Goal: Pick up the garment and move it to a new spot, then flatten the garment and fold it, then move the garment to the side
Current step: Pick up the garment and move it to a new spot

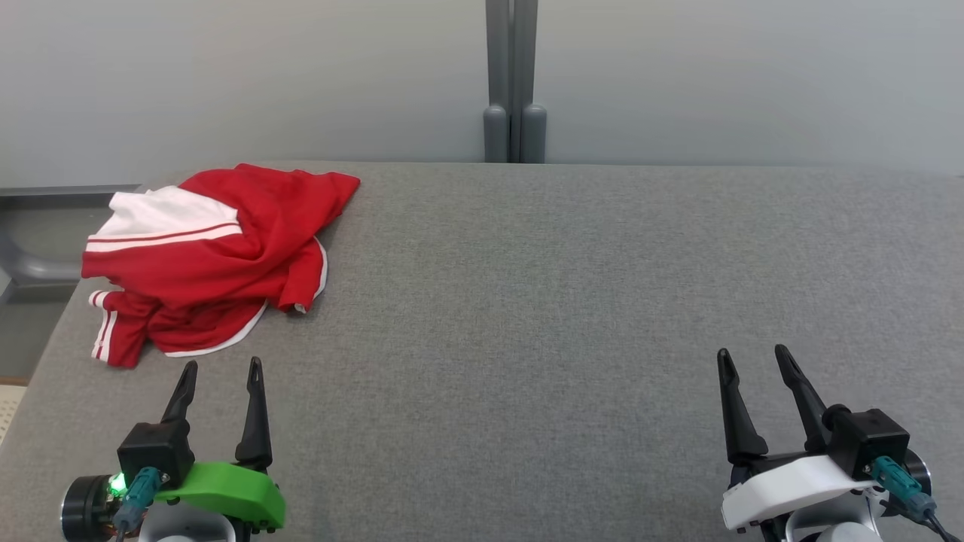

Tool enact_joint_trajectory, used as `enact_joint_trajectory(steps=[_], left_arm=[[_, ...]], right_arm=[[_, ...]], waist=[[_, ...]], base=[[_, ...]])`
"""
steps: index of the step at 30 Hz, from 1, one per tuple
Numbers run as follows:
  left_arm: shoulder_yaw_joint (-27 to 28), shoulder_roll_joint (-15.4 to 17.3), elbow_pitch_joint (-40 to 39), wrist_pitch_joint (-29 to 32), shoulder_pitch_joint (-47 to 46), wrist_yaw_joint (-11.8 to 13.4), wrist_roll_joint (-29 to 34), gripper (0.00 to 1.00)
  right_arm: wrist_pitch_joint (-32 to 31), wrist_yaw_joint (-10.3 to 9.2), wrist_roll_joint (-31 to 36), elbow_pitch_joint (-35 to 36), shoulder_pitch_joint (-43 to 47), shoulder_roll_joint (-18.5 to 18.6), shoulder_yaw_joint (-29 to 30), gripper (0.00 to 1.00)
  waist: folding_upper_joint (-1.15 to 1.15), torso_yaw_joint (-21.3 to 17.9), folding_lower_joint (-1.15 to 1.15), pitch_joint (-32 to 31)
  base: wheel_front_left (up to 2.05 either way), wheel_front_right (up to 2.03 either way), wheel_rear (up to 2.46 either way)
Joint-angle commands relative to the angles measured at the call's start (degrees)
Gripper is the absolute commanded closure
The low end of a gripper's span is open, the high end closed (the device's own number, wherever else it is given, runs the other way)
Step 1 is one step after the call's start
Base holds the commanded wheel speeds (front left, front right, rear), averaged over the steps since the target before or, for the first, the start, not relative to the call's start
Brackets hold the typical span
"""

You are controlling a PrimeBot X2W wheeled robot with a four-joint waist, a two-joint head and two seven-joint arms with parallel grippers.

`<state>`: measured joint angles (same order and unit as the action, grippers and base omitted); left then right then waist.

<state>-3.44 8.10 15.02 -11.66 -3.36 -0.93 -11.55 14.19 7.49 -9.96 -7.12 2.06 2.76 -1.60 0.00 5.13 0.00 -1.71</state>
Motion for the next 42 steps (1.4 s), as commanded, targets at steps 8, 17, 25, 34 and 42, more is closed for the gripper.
enact_joint_trajectory(steps=[8, 17, 25, 34, 42], left_arm=[[0.1, 0.6, -0.8, 0.9, 0.2, 1.4, -0.4, 0.0], [0.4, 1.6, -0.6, 0.6, 0.9, 1.9, -0.8, 0.0], [0.7, 2.3, -0.3, 0.1, 0.5, 2.5, -1.2, 0.0], [1.2, 3.0, -0.5, -0.2, 0.7, 3.1, -1.3, 0.0], [1.4, 3.0, -0.5, -0.6, 1.0, 3.8, -1.8, 0.0]], right_arm=[[-0.1, 0.0, -0.5, -0.7, 0.6, 0.2, -0.3, 0.0], [0.1, 0.0, -1.0, -1.2, 0.6, 0.2, -1.1, 0.0], [0.1, 0.0, -1.2, -1.6, -0.1, 0.2, -2.1, 0.0], [0.2, 0.0, -1.5, -2.1, -1.1, 0.2, -2.8, 0.0], [0.4, 0.0, -1.7, -2.7, -1.6, 0.2, -3.8, 0.0]], waist=[[0.0, 5.8, 0.0, 0.0], [0.0, 11.3, 0.0, 0.1], [0.0, 15.7, 0.0, 0.5], [0.0, 19.2, 0.0, 1.2], [0.0, 20.8, 0.0, 1.7]], base=[[0.0, 0.0, 0.0], [0.0, 0.0, 0.0], [0.0, 0.0, 0.0], [0.0, 0.0, 0.0], [0.0, 0.0, 0.0]])
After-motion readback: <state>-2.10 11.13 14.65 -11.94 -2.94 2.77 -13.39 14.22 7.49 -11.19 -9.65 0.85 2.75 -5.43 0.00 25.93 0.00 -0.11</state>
